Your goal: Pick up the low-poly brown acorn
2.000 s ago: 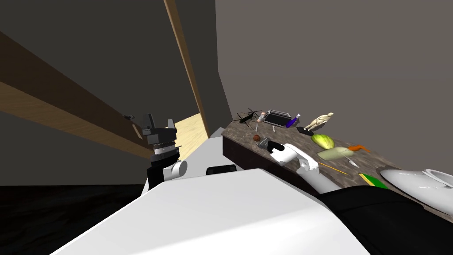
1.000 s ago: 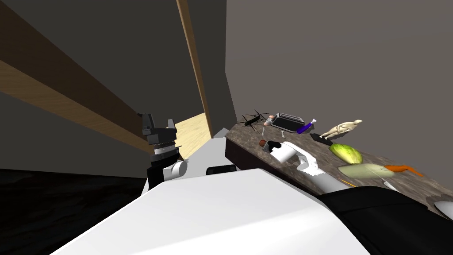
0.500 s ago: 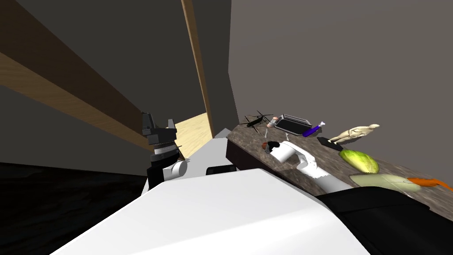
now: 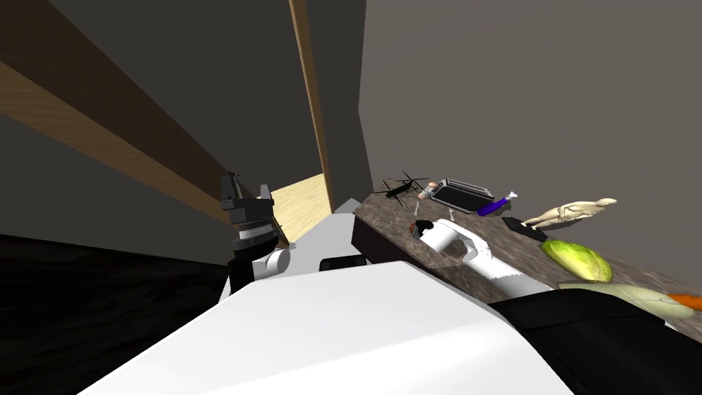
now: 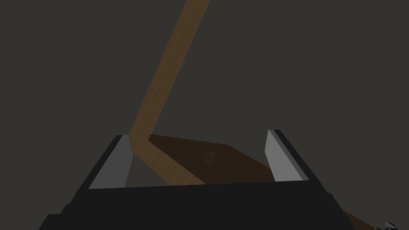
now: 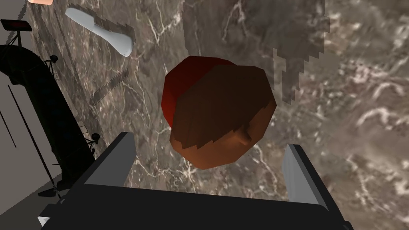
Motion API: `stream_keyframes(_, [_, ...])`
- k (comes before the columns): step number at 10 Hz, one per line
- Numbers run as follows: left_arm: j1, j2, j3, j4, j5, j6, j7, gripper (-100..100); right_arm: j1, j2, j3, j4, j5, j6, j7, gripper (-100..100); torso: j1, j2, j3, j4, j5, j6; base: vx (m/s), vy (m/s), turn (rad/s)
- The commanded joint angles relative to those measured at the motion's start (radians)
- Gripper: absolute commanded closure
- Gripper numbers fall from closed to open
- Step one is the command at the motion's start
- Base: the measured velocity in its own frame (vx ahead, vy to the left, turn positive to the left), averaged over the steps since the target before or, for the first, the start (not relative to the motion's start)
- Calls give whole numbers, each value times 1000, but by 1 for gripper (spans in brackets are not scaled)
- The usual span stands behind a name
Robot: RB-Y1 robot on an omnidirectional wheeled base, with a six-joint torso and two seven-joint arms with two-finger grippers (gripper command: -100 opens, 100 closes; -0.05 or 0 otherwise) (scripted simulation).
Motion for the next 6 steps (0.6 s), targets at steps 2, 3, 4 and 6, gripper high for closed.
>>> stream_keyframes(2, [0, 0, 0, 0, 0, 0, 0, 0, 20, -68, 28, 38, -16, -61, -76, -100, 1, 1, 0, 0, 0, -1, -45, 30, 138])
stream_keyframes(3, [0, 0, 0, 0, 0, 0, 0, 0, 20, -68, 28, 38, -16, -61, -83, -100, 1, 1, 1, 0, 0, 0, -16, 20, -22])
stream_keyframes(4, [0, 0, 0, 0, 0, 0, 0, 0, 35, -114, 54, 74, -29, -106, -124, -100, 0, 0, 0, 0, 0, 0, -28, 31, 195])
stream_keyframes(6, [0, 0, 0, 0, 0, 0, 0, 0, 51, -163, 81, 110, -42, -153, -177, -100, 0, 0, 0, 0, 0, 0, -35, 29, 137])
